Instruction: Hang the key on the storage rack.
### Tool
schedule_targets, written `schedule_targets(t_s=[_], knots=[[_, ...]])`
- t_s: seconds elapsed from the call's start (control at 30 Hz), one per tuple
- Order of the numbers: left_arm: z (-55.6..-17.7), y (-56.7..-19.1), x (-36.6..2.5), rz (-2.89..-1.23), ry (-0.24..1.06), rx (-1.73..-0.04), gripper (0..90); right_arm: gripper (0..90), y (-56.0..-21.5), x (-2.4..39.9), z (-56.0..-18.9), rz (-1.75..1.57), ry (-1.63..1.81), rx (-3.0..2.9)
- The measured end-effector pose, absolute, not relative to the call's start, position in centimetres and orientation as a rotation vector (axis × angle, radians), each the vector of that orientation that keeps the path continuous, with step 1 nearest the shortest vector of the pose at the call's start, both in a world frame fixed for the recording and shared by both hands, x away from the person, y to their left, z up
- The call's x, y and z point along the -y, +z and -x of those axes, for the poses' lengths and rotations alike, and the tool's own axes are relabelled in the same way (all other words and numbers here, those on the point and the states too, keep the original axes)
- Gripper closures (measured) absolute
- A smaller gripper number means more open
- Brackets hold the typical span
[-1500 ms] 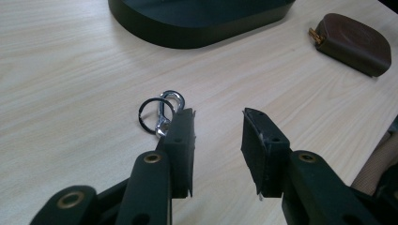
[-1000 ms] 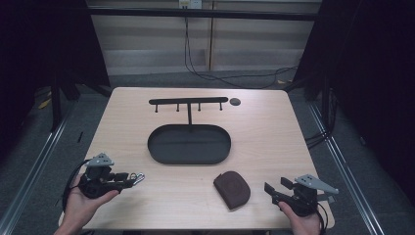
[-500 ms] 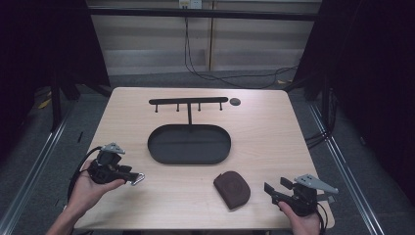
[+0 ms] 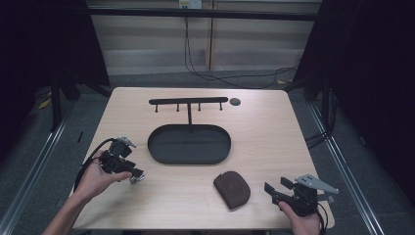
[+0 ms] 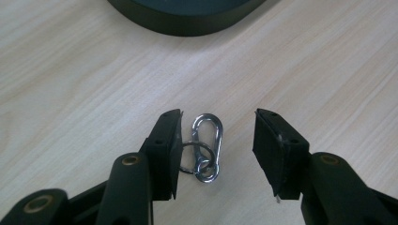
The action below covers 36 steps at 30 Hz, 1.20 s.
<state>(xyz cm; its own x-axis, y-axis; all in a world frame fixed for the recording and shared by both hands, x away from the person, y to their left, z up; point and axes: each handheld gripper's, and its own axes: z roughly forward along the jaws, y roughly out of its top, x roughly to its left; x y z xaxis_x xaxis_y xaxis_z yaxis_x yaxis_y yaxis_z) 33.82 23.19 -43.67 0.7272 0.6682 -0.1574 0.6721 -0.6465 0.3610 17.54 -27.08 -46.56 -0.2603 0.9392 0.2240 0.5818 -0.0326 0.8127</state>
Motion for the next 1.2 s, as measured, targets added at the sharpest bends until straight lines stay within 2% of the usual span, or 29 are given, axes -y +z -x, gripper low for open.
schedule_targets(t_s=[0.43, 0.8, 1.03, 1.2], knots=[[-35.6, -45.2, -21.8, -2.674, -0.091, -1.008, 51.4, 30.7, -46.6, 27.2, -17.6, -1.601, 1.219, -1.851], [-35.8, -46.4, -21.0, -2.771, -0.130, -0.986, 57.6, 30.5, -46.7, 27.4, -17.6, -1.620, 1.257, -1.847], [-35.7, -46.4, -20.5, -2.849, -0.099, -0.999, 57.1, 30.3, -46.7, 27.2, -17.7, -1.608, 1.243, -1.862], [-35.8, -46.4, -19.8, -2.895, -0.067, -1.038, 60.6, 30.2, -46.7, 27.2, -17.7, -1.607, 1.240, -1.864]])
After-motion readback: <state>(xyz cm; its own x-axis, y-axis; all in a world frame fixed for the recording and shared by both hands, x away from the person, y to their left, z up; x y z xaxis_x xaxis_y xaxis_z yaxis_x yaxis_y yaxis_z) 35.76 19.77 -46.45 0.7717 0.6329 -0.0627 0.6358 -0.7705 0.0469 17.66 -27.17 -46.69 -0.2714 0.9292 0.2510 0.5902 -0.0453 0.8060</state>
